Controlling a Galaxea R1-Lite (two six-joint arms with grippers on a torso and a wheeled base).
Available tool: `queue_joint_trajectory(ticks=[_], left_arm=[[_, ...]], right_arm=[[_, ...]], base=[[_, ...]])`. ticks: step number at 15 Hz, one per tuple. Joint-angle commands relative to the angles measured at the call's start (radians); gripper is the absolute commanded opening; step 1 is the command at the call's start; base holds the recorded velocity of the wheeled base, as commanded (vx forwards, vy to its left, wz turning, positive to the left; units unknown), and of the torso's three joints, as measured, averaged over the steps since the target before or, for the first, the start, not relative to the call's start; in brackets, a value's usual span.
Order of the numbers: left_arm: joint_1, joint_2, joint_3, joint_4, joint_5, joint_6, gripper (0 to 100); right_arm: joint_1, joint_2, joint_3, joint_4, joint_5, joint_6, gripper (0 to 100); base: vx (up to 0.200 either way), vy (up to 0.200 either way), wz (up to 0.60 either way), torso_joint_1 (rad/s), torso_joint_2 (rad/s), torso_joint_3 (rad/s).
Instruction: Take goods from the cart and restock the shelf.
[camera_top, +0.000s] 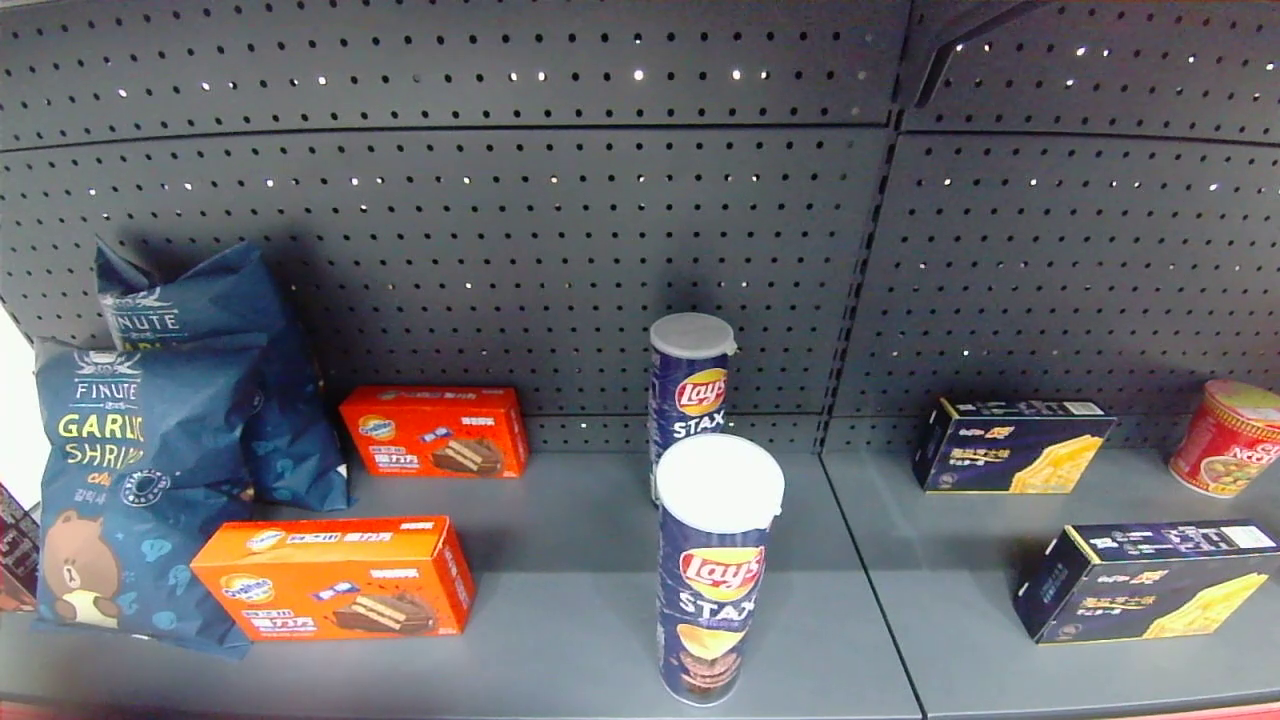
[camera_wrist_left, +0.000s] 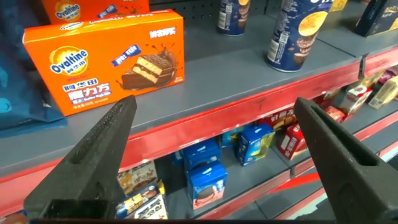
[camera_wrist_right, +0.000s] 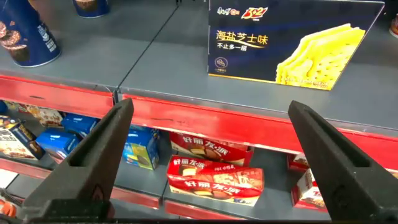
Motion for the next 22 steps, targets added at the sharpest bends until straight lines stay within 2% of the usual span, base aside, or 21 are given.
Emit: queue_joint_trajectory(ticks=[1,10,12,14,15,17,22], left_arm=[[-0.001,0.002,0.000,-0.001,-0.003,-0.003,100],[-0.001,0.002,0.000,-0.001,0.000,-0.006,100],[-0.001,0.002,0.000,-0.001,0.003,-0.016,100],[-0.001,0.002,0.000,-0.004,0.000,-0.049,100],[-0.001,0.002,0.000,-0.007,0.009,-0.083,100],[-0.001,0.002,0.000,-0.010,0.012,-0.111,100],[-0.001,0.002,0.000,-0.010,0.009,-0.106,100]], right_arm=[[0.001,0.001,0.000,-0.001,0.000,0.000,100],[0.001,0.002,0.000,-0.001,0.000,0.000,100],[0.001,0.002,0.000,-0.001,0.000,0.000,100],[0.001,0.001,0.000,-0.001,0.000,0.000,100],[0.001,0.001,0.000,-0.001,0.000,0.000,100],[0.001,0.002,0.000,-0.002,0.001,-0.002,100],[0.001,0.002,0.000,-0.002,0.003,-0.003,100]], base=[[0.000,0.000,0.00,0.000,0.00,0.000],[0.000,0.000,0.00,0.000,0.00,0.000],[0.000,0.000,0.00,0.000,0.00,0.000],[0.000,0.000,0.00,0.000,0.00,0.000],[0.000,0.000,0.00,0.000,0.00,0.000],[0.000,0.000,0.00,0.000,0.00,0.000],[0.000,0.000,0.00,0.000,0.00,0.000]])
